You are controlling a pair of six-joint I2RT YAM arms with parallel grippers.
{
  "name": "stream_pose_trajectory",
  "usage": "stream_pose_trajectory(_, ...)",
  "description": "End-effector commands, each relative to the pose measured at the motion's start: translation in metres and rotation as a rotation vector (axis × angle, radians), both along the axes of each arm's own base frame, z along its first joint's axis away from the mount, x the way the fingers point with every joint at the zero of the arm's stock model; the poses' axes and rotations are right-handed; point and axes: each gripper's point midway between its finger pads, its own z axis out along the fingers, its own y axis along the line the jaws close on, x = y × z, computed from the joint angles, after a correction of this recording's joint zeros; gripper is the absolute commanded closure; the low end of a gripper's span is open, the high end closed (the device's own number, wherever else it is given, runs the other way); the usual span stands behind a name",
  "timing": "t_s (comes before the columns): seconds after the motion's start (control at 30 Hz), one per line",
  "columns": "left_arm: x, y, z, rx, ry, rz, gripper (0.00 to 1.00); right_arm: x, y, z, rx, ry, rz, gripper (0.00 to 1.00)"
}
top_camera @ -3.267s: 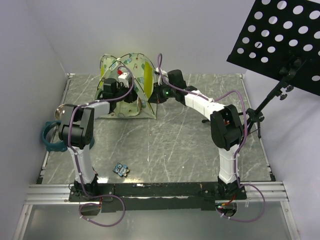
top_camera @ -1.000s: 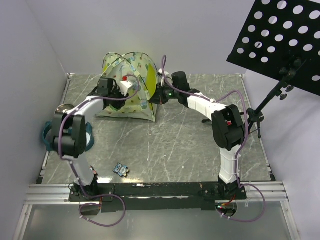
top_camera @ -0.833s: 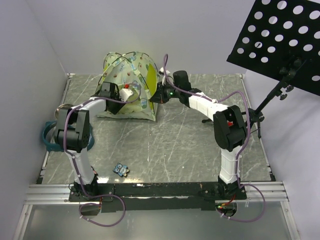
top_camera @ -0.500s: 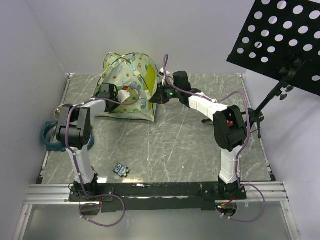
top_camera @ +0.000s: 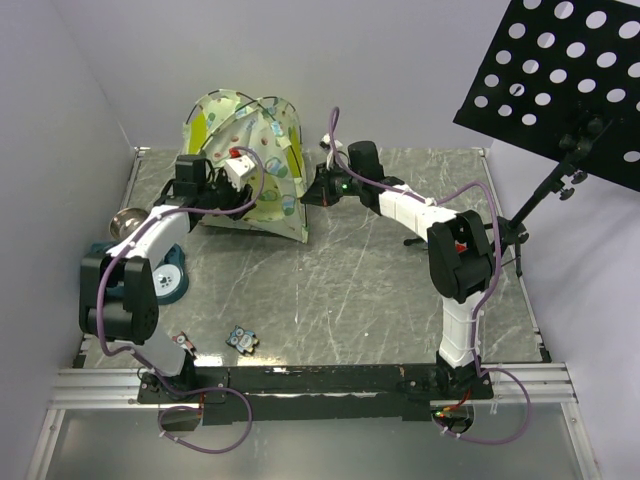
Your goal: Set up the pet tent
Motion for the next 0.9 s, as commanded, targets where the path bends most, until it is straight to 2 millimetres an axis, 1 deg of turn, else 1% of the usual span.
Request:
stream_pose_trajectory(0.0,-0.022,-0.028,0.045,-0.140,-0.072,-0.184,0.41,0.002,-0.012,0.013,0.002,0.022,-0.059,1.00)
stream_pose_trajectory(0.07,-0.041,-0.044,0.047,-0.192,-0.029,-0.290,0.37,0.002,-0.010,0.016,0.011,0.024,-0.059,1.00)
stream_pose_trajectory(0.13,-0.052,-0.055,0.047,-0.245,0.031,-0.363,0.38,-0.001,-0.008,0.015,0.023,0.040,-0.054,1.00)
stream_pose_trajectory(0.2,-0.062,-0.071,0.040,-0.287,0.077,-0.461,0.38,0.001,-0.005,0.019,0.042,0.023,-0.050,1.00)
stream_pose_trajectory(0.23,-0.069,-0.086,0.039,-0.289,0.086,-0.528,0.38,0.000,-0.003,0.019,0.046,0.025,-0.046,1.00)
stream_pose_trajectory(0.3,-0.084,-0.113,0.028,-0.263,0.161,-0.629,0.38,0.000,-0.002,0.016,0.047,0.036,-0.047,1.00)
stream_pose_trajectory(0.33,-0.087,-0.125,0.022,-0.245,0.191,-0.668,0.38,0.001,-0.002,0.015,0.045,0.038,-0.051,1.00)
stream_pose_trajectory(0.37,-0.089,-0.135,0.024,-0.245,0.221,-0.697,0.40,0.001,-0.003,0.015,0.041,0.037,-0.058,1.00)
stream_pose_trajectory(0.43,-0.089,-0.140,0.040,-0.292,0.269,-0.698,0.40,0.003,-0.008,0.015,0.023,0.019,-0.077,1.00)
stream_pose_trajectory(0.5,-0.090,-0.132,0.055,-0.277,0.243,-0.671,0.39,0.004,-0.018,0.018,0.006,0.001,-0.114,1.00)
stream_pose_trajectory(0.53,-0.093,-0.124,0.065,-0.262,0.211,-0.654,0.38,0.003,-0.022,0.018,0.000,0.001,-0.131,1.00)
stream_pose_trajectory(0.57,-0.092,-0.114,0.072,-0.255,0.192,-0.605,0.38,0.001,-0.027,0.020,-0.006,0.000,-0.145,1.00)
stream_pose_trajectory(0.6,-0.092,-0.103,0.085,-0.265,0.176,-0.549,0.37,-0.001,-0.031,0.020,-0.016,0.000,-0.163,1.00)
stream_pose_trajectory(0.63,-0.095,-0.088,0.100,-0.276,0.143,-0.493,0.36,-0.006,-0.034,0.021,-0.020,0.001,-0.175,1.00)
stream_pose_trajectory(0.67,-0.093,-0.073,0.110,-0.286,0.128,-0.431,0.34,-0.009,-0.039,0.022,-0.024,0.000,-0.194,1.00)
stream_pose_trajectory(0.7,-0.094,-0.058,0.121,-0.291,0.107,-0.377,0.31,-0.012,-0.045,0.020,-0.036,0.002,-0.220,1.00)
stream_pose_trajectory(0.77,-0.089,-0.026,0.138,-0.308,0.085,-0.228,0.22,-0.020,-0.051,0.019,-0.050,-0.001,-0.250,1.00)
stream_pose_trajectory(0.8,-0.083,0.000,0.145,-0.319,0.075,-0.117,0.14,-0.021,-0.056,0.016,-0.072,-0.004,-0.284,1.00)
stream_pose_trajectory(0.83,-0.080,0.018,0.147,-0.332,0.083,-0.017,0.06,-0.021,-0.061,0.017,-0.082,-0.013,-0.316,1.00)
stream_pose_trajectory(0.87,-0.076,0.037,0.144,-0.320,0.091,0.082,0.00,-0.022,-0.066,0.017,-0.088,-0.012,-0.343,1.00)
